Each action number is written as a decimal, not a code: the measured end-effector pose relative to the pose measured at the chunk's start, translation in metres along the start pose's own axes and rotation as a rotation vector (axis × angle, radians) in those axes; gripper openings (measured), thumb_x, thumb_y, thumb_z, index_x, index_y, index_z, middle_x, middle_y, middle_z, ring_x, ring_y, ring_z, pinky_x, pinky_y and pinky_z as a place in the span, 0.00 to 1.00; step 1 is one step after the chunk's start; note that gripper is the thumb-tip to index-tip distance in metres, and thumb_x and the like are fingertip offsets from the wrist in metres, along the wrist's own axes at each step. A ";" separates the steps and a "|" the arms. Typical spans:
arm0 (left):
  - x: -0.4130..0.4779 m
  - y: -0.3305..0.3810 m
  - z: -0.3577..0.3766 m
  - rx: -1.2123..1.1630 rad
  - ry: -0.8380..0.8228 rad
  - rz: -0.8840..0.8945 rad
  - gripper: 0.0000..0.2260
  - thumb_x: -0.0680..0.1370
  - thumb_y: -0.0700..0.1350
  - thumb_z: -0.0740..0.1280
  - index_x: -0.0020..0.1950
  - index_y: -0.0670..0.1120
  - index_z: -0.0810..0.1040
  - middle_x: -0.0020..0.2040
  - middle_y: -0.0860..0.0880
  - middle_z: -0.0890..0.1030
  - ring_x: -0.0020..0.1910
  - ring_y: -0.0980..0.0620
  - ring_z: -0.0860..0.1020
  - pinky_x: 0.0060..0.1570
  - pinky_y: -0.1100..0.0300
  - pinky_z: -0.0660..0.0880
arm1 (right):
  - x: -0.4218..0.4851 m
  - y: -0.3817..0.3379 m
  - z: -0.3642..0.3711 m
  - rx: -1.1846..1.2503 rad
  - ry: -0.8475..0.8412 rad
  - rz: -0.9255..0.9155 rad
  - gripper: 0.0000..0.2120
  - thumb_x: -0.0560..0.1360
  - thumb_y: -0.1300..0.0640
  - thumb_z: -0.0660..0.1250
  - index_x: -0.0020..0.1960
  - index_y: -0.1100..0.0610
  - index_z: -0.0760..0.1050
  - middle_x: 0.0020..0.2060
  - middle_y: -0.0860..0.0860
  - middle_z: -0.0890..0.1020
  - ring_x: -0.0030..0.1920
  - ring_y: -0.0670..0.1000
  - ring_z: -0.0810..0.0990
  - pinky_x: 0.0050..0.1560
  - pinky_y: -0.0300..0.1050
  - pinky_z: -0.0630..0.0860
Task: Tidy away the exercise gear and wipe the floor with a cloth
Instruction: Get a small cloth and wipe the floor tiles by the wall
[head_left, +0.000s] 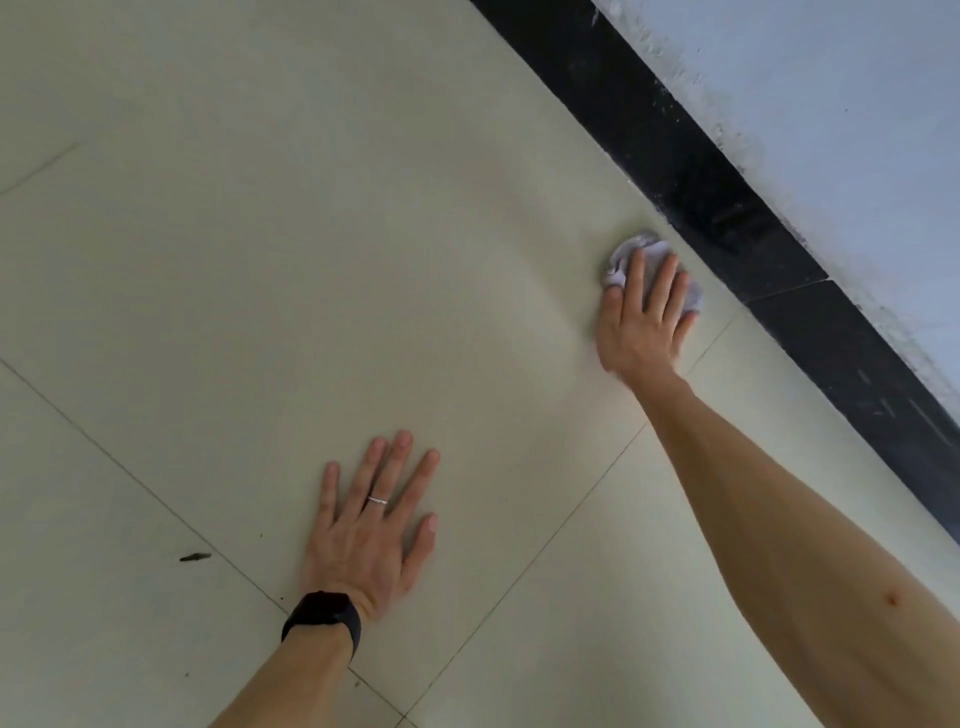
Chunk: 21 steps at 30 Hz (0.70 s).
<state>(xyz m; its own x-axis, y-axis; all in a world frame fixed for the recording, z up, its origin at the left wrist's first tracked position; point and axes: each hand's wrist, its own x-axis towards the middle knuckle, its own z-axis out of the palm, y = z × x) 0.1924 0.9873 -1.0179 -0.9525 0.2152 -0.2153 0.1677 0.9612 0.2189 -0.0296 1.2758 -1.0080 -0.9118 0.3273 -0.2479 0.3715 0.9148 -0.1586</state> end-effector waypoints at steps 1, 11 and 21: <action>0.001 0.000 -0.001 0.002 -0.006 0.001 0.29 0.80 0.59 0.51 0.81 0.55 0.55 0.82 0.52 0.52 0.80 0.49 0.53 0.75 0.37 0.53 | -0.001 -0.008 0.002 0.035 0.016 0.041 0.27 0.85 0.43 0.43 0.82 0.47 0.43 0.82 0.56 0.43 0.81 0.58 0.41 0.77 0.68 0.43; 0.000 -0.001 -0.001 0.005 -0.048 -0.004 0.30 0.78 0.59 0.54 0.81 0.56 0.55 0.82 0.52 0.53 0.80 0.50 0.52 0.75 0.38 0.53 | -0.067 0.004 0.020 -0.176 -0.086 -0.549 0.26 0.84 0.40 0.39 0.81 0.42 0.44 0.82 0.53 0.46 0.81 0.56 0.42 0.77 0.66 0.49; 0.000 0.000 -0.001 -0.014 -0.069 0.002 0.29 0.81 0.60 0.51 0.82 0.57 0.49 0.82 0.51 0.49 0.81 0.50 0.49 0.76 0.38 0.50 | -0.227 0.009 0.054 -0.148 -0.148 -0.601 0.27 0.84 0.44 0.46 0.82 0.48 0.53 0.82 0.56 0.48 0.81 0.60 0.46 0.78 0.67 0.47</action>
<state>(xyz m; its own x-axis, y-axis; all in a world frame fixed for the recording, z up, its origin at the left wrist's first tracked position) 0.1924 0.9874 -1.0164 -0.9325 0.2289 -0.2794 0.1655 0.9583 0.2328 0.1899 1.1968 -1.0043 -0.9159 -0.2801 -0.2876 -0.2354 0.9550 -0.1804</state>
